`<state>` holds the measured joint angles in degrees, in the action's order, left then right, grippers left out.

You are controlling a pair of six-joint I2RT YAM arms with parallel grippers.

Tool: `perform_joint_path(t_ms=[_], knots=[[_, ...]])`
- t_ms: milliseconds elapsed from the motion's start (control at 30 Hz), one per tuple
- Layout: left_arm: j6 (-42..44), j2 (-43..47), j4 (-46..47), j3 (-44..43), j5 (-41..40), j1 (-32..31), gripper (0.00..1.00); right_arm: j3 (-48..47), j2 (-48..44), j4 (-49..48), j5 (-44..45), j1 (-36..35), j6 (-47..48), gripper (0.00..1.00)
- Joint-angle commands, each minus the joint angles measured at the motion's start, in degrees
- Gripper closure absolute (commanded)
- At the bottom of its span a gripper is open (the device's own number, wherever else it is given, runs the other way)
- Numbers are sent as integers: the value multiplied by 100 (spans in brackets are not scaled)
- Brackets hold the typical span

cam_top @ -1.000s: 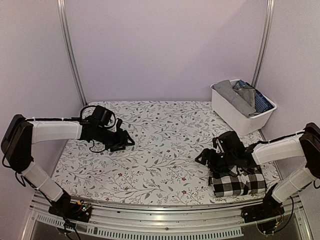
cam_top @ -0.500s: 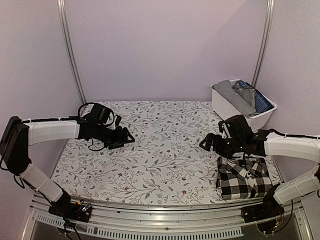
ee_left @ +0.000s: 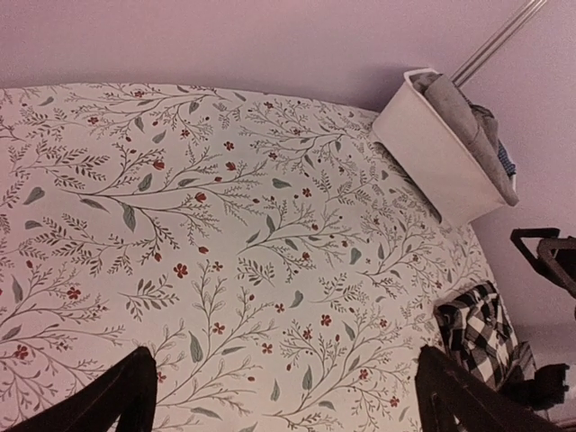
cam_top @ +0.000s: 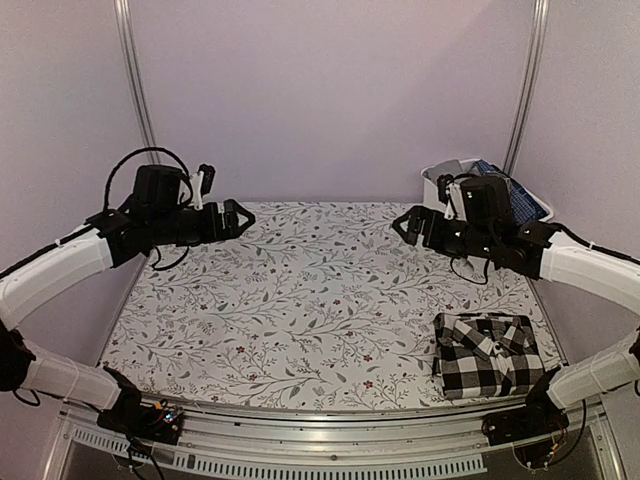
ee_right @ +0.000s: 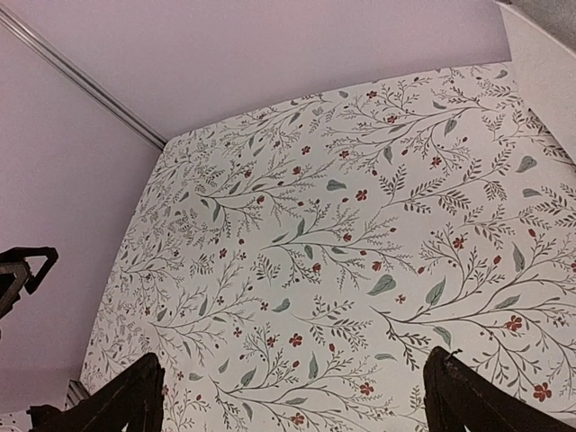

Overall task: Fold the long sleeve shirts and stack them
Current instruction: Reset both arms

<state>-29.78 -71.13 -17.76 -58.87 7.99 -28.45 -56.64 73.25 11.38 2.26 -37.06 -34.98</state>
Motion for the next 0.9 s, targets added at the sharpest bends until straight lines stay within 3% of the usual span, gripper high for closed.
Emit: perform_joint_path(t_ms=[0, 333, 867], knots=[[475, 411, 165, -58, -459, -8, 0, -244, -355, -217, 345, 23, 284, 1], [683, 1188, 540, 354, -786, -4, 0, -156, -1253, 20, 1154, 25, 602, 1], [639, 1299, 415, 333, -1097, -3, 0, -13, -1619, 102, 1655, 24, 630, 1]])
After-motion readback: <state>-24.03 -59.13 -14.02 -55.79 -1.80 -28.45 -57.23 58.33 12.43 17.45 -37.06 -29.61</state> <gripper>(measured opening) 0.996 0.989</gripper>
